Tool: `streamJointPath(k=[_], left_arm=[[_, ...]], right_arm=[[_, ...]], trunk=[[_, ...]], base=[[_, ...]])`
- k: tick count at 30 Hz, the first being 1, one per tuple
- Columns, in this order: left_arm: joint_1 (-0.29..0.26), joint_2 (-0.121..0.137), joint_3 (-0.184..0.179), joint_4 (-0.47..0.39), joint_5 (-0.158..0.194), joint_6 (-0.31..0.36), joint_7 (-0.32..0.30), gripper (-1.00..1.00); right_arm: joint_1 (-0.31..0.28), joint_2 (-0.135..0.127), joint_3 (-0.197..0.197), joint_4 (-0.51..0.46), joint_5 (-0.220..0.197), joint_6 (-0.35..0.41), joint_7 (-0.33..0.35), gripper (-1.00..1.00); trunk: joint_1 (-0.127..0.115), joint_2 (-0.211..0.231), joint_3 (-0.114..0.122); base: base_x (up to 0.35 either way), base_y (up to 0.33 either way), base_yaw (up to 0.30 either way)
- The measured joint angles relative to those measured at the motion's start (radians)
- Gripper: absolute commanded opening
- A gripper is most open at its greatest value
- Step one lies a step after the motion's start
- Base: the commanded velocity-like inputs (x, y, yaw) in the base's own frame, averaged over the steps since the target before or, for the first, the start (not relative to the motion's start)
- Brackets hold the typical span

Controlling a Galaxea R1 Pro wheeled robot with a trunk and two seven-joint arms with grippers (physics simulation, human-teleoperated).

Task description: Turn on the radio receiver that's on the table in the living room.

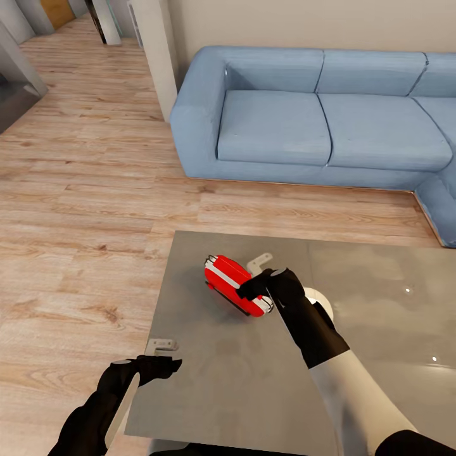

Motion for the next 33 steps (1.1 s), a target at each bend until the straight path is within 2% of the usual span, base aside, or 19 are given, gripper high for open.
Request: streamJointPath(k=[10,21,33], left_arm=[[0.0,0.0,0.0,0.0,0.0,0.0,0.0,1.0],[0.0,0.0,0.0,0.0,0.0,0.0,0.0,1.0],[0.0,0.0,0.0,-0.001,0.0,0.0,0.0,1.0]], right_arm=[[-0.003,-0.004,0.0,0.003,0.0,-0.002,0.0,1.0],[-0.026,-0.003,0.0,0.104,0.002,-0.048,0.0,1.0],[-0.046,0.0,-0.001,0.137,0.001,-0.062,0.0,1.0]], trunk=[[0.0,0.0,0.0],[0.0,0.0,0.0],[0.0,0.0,0.0]], base=[[0.0,0.0,0.0],[0.0,0.0,0.0],[0.0,0.0,0.0]])
